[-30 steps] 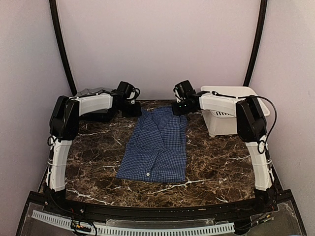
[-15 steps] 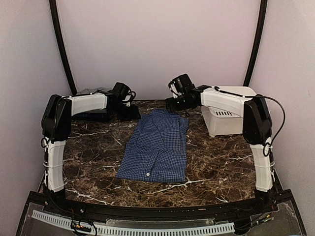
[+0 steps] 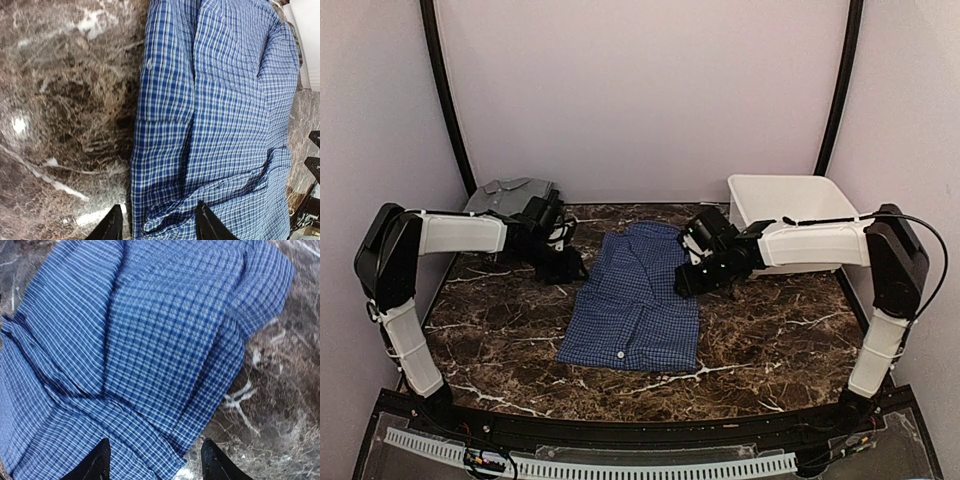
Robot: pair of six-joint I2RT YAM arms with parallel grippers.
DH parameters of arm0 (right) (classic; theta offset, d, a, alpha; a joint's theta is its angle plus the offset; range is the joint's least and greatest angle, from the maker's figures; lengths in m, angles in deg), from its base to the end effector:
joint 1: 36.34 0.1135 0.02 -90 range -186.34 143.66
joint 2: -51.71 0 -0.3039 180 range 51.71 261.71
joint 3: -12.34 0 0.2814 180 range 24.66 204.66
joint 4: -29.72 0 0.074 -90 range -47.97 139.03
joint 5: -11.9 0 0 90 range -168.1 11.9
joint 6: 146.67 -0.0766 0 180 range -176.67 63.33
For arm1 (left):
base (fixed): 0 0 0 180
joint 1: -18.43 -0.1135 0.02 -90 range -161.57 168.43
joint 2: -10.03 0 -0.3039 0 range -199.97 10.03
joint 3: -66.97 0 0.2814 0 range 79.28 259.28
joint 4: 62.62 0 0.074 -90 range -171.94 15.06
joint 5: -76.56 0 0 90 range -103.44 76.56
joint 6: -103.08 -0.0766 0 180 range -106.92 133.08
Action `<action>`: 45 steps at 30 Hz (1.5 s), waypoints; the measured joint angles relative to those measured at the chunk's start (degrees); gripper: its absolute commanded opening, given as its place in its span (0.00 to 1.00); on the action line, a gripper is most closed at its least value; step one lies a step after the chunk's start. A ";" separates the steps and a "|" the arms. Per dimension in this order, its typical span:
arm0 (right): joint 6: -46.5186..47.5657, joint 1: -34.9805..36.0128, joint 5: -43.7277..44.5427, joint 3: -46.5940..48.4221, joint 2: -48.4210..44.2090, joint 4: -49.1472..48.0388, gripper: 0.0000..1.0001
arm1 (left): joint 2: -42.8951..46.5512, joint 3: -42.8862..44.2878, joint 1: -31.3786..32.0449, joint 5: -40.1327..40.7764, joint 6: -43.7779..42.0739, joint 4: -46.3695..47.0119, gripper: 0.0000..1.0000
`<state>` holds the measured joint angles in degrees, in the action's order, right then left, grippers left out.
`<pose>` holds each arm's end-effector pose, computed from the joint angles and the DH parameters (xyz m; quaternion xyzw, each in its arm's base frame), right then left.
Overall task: Fold and stack the long sleeve shirts
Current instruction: Flatten out the crumpled shirt at the center of the board.
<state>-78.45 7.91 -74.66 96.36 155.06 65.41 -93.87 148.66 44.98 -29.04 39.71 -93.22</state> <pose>0.3198 0.3051 0.1928 -0.1769 0.9368 0.1397 0.2675 0.3869 -0.2164 0.1844 0.0426 0.9391 -0.2564 0.2249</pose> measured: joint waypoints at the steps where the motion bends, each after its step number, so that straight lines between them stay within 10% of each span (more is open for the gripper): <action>1: -0.76 0.00 -0.20 -1.55 -0.20 0.00 0.57 | 0.00 -1.07 0.11 -0.42 0.00 0.20 0.48; 28: -9.40 0.00 -2.69 -10.12 0.72 -6.93 0.28 | -2.29 -2.86 3.19 -2.43 -0.94 0.92 0.18; 38: -10.10 0.00 -3.34 -10.95 0.72 -6.91 0.34 | -2.29 -2.10 3.61 -1.42 -1.81 -0.66 0.00; 45: -10.40 0.28 -3.19 -11.52 0.70 -6.58 0.16 | -2.27 -1.77 4.02 -1.31 -2.32 -1.79 0.00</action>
<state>-88.85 8.19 -77.85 84.84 155.76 58.83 -96.14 146.89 49.00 -30.35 37.39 -95.01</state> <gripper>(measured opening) 0.254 0.005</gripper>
